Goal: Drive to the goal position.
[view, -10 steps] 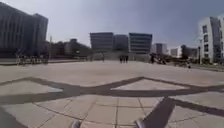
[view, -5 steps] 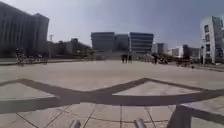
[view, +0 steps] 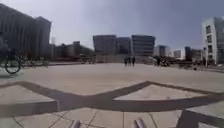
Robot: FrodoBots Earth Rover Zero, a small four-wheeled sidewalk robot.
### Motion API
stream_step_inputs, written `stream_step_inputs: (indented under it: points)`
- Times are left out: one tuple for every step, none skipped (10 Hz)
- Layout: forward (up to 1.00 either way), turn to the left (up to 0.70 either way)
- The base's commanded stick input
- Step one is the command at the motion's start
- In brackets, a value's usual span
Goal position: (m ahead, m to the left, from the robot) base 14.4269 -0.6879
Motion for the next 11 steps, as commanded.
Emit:
stream_step_inputs:
  points:
    - [0.7,0.01]
    - [0.7,-0.09]
    - [0.7,-0.09]
    - [0.7,-0.05]
    - [0.7,-0.01]
    - [0.7,0.01]
    - [0.7,0.01]
    - [0.7,0.01]
    - [0.7,0.01]
    - [0.7,0.01]
    - [0.7,0.01]
